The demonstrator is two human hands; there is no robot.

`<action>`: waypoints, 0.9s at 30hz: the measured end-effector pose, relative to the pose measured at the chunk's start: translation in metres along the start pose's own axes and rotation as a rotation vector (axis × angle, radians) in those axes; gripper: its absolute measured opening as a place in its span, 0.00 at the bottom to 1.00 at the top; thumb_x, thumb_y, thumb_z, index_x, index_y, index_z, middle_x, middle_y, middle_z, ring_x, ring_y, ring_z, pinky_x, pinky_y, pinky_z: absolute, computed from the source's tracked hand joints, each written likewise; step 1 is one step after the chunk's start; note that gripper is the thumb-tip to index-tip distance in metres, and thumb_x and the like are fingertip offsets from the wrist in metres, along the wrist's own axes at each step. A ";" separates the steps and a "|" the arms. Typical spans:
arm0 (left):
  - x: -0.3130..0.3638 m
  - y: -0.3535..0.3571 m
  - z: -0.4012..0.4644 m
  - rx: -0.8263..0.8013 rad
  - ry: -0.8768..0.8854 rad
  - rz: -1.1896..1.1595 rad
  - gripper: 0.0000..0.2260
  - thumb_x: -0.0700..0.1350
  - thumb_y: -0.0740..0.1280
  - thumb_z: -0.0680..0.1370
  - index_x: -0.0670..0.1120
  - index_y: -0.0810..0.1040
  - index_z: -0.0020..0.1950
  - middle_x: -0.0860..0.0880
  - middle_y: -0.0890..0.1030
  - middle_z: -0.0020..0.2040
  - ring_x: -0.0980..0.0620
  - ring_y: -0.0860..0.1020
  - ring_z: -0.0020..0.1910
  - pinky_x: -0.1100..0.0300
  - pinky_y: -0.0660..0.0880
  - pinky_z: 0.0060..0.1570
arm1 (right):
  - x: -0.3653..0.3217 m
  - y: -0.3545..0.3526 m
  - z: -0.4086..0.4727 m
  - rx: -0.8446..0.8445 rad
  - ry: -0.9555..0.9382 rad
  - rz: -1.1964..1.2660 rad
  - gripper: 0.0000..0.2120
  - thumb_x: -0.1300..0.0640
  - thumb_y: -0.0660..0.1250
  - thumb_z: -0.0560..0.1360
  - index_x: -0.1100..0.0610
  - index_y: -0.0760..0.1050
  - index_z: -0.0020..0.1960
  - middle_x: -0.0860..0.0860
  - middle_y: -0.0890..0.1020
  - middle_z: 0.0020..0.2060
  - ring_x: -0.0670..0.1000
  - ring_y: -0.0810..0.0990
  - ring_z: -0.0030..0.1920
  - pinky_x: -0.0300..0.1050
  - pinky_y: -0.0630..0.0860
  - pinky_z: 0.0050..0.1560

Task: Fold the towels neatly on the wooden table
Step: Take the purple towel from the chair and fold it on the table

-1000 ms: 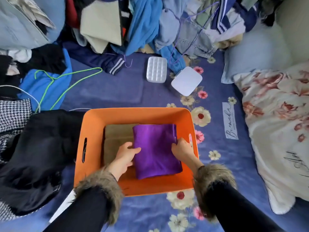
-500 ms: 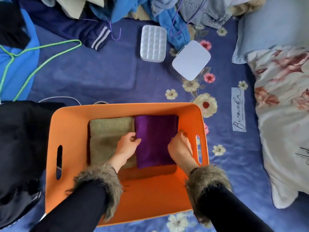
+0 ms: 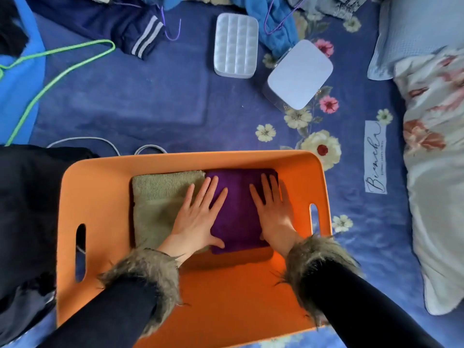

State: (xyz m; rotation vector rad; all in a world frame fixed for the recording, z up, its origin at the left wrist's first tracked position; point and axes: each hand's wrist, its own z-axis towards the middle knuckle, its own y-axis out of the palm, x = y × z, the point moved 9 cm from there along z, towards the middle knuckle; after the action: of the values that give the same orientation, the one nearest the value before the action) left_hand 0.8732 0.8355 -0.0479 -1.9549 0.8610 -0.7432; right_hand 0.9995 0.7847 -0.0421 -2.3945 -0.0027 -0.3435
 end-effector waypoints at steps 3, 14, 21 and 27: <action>-0.003 0.012 0.011 -0.084 -0.050 0.032 0.58 0.71 0.67 0.62 0.47 0.28 0.70 0.41 0.26 0.69 0.45 0.27 0.70 0.41 0.32 0.68 | -0.002 0.014 0.014 -0.056 -0.002 0.005 0.51 0.48 0.68 0.72 0.55 0.29 0.74 0.62 0.32 0.73 0.63 0.33 0.73 0.59 0.32 0.70; 0.008 -0.005 -0.010 -0.126 -0.141 0.023 0.48 0.63 0.65 0.71 0.47 0.37 0.76 0.42 0.34 0.75 0.45 0.34 0.74 0.37 0.33 0.68 | -0.008 0.000 -0.013 0.073 -0.047 0.307 0.42 0.55 0.66 0.74 0.56 0.41 0.76 0.60 0.44 0.76 0.60 0.43 0.76 0.53 0.41 0.74; 0.030 -0.053 -0.110 0.157 -0.254 -0.411 0.20 0.44 0.64 0.76 0.42 0.69 0.68 0.42 0.71 0.67 0.43 0.68 0.68 0.49 0.68 0.63 | -0.025 -0.027 -0.105 0.088 -0.004 1.128 0.31 0.55 0.65 0.76 0.59 0.56 0.74 0.57 0.64 0.72 0.55 0.66 0.70 0.45 0.63 0.67; 0.012 -0.106 -0.234 0.522 -0.574 -0.694 0.15 0.44 0.62 0.76 0.40 0.76 0.61 0.40 0.80 0.55 0.40 0.79 0.53 0.51 0.75 0.51 | -0.052 -0.083 -0.193 0.141 -0.082 1.316 0.16 0.57 0.65 0.76 0.58 0.72 0.63 0.54 0.80 0.55 0.53 0.80 0.53 0.40 0.70 0.49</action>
State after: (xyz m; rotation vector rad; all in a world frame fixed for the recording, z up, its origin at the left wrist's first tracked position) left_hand 0.7333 0.7607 0.1543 -1.8095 -0.3564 -0.6381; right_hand 0.8940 0.7258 0.1370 -1.7856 1.3600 0.3673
